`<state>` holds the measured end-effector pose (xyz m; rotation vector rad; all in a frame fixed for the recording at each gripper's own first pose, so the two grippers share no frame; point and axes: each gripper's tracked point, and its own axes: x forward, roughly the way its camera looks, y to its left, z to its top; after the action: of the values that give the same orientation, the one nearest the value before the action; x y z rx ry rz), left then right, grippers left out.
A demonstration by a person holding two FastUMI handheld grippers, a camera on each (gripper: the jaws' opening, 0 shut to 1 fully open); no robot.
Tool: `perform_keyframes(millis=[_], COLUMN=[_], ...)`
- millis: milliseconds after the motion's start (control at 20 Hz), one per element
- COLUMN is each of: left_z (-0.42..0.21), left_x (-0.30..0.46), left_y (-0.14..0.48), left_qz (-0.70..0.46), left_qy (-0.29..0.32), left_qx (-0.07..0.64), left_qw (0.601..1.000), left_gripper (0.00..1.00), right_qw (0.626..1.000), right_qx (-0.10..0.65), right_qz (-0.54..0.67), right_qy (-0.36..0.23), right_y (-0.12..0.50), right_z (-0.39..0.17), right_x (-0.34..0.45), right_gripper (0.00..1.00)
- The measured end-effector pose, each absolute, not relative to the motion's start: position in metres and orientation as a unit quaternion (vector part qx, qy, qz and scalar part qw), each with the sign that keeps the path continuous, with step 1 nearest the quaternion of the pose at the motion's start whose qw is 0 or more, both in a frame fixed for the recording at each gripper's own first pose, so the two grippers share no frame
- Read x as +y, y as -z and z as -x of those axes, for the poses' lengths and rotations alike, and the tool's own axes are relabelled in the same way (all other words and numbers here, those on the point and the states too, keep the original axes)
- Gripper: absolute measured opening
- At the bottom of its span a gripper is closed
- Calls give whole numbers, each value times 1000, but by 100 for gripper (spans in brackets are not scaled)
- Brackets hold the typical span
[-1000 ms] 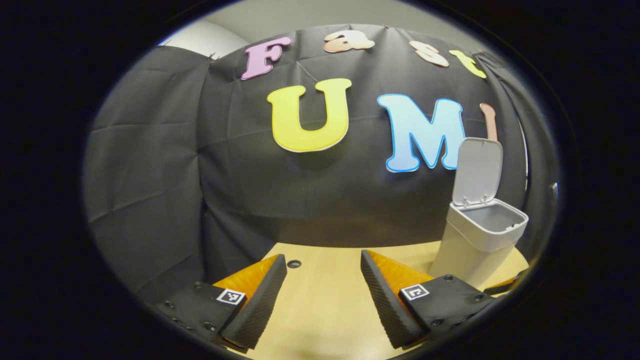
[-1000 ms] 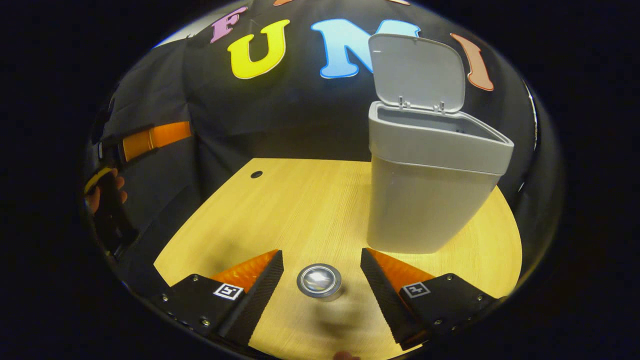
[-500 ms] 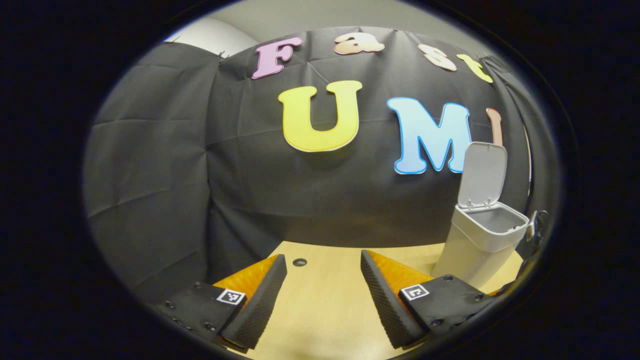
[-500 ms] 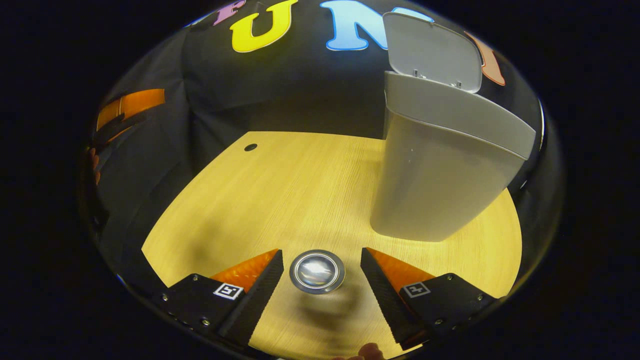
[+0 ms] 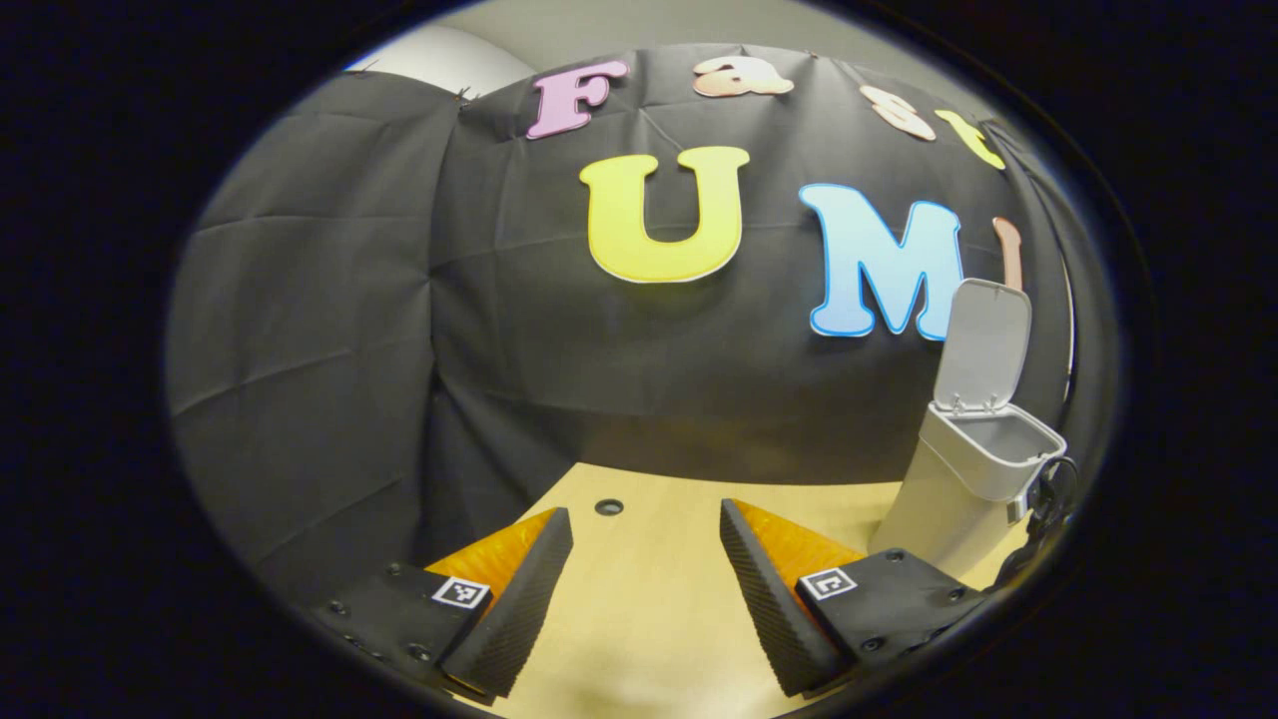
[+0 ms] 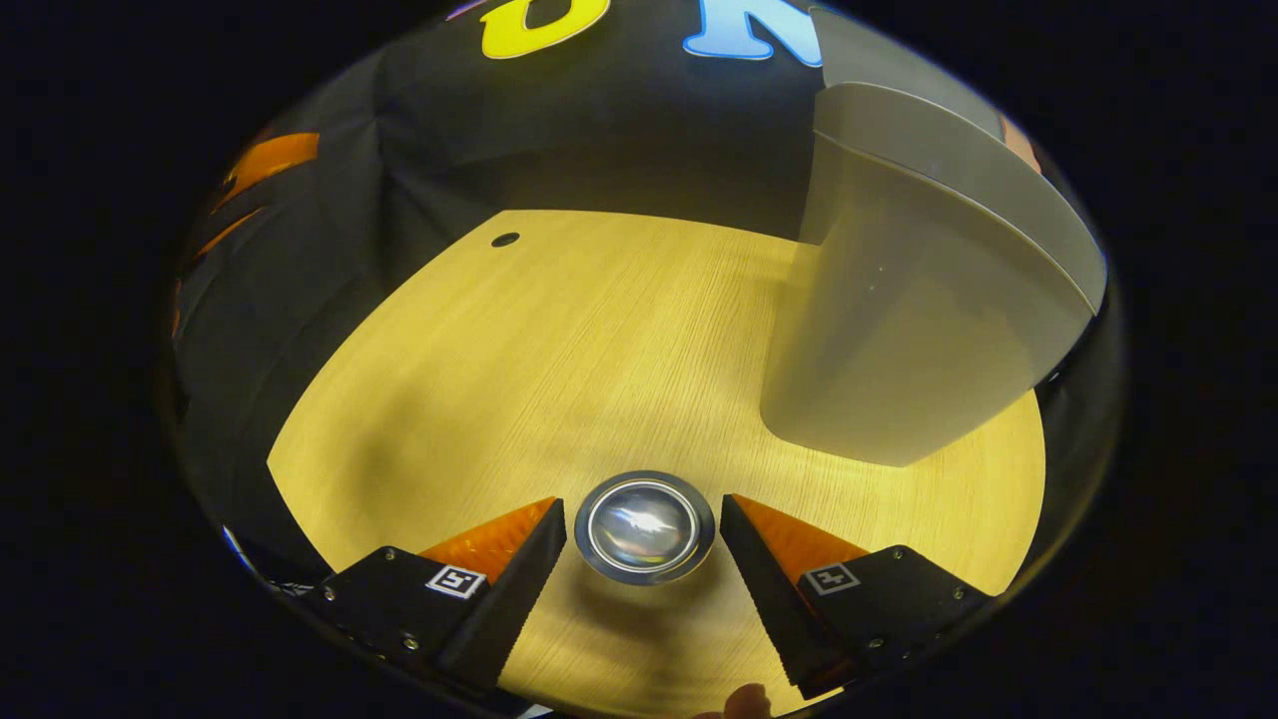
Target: Press the lid of the desktop garbage bin to open it, pick up the crumpled paper on the desktop and throw it into the bin, then pick up the pop can on the desktop and drop it into the bin, and finally close the garbage bin lid.
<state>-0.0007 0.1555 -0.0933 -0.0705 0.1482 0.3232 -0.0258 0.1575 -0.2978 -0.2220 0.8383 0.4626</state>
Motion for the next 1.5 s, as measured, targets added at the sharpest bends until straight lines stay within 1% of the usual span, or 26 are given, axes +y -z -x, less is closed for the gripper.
perform_keyframes(millis=[50, 200, 250, 300, 350, 400, 450, 500, 550, 650, 700, 850, 900, 1000, 1050, 1100, 1150, 1250, 1500], left_z=[1, 3, 4, 5, 6, 6, 7, 8, 7, 11, 11, 13, 15, 17, 18, 18, 19, 19, 22], left_x=[157, 158, 158, 159, 160, 160, 162, 163, 164, 164, 164, 166, 166, 166, 166, 165, 165, 166, 168], left_y=[93, 94, 94, 94, 96, 96, 97, 97, 97, 96, 97, 96, 96, 97, 98, 98, 99, 101, 102], left_qz=[34, 34, 36, 36, 37, 37, 37, 35, 34, 33, 32, 31, 31, 34, 37, 39, 41, 39, 39], left_qy=[-163, -167, -169, -170, -173, -174, -176, -179, -180, -182, -183, -187, -188, -189, -189, -189, -189, -190, -192], left_qx=[75, 78, 78, 79, 80, 80, 80, 81, 82, 82, 83, 84, 84, 85, 86, 86, 88, 90, 92], left_qw=[983, 982, 982, 982, 981, 981, 980, 980, 980, 979, 979, 978, 978, 978, 977, 977, 977, 977, 976], left_gripper=[93, 93, 97, 97, 93, 97, 93, 93, 97, 97, 93, 100, 93, 93, 94, 100, 97, 100, 100], right_qw=[880, 872, 872, 871, 870, 869, 869, 870, 871, 875, 878, 888, 892, 901, 906, 910, 913, 918, 934], right_qx=[407, 422, 421, 421, 422, 422, 421, 419, 416, 407, 399, 375, 367, 347, 337, 331, 326, 327, 299], right_qz=[109, 120, 124, 131, 134, 137, 140, 141, 139, 139, 139, 142, 139, 136, 133, 129, 119, 93, 52], right_qy=[-221, -218, -217, -215, -217, -218, -217, -217, -219, -221, -223, -225, -225, -221, -220, -216, -213, -205, -189], right_y=[301, 305, 303, 299, 296, 294, 297, 297, 294, 283, 276, 266, 260, 244, 235, 230, 226, 217, 184], right_z=[26, 25, 25, 24, 25, 24, 24, 24, 24, 22, 20, 13, 11, 7, 6, 4, 3, 2, 2], right_x=[157, 153, 152, 153, 154, 154, 154, 154, 155, 157, 159, 159, 160, 159, 159, 160, 159, 156, 145], right_gripper=[100, 100, 99, 85, 84, 85, 84, 84, 84, 84, 84, 84, 84, 84, 84, 84, 84, 84, 84])
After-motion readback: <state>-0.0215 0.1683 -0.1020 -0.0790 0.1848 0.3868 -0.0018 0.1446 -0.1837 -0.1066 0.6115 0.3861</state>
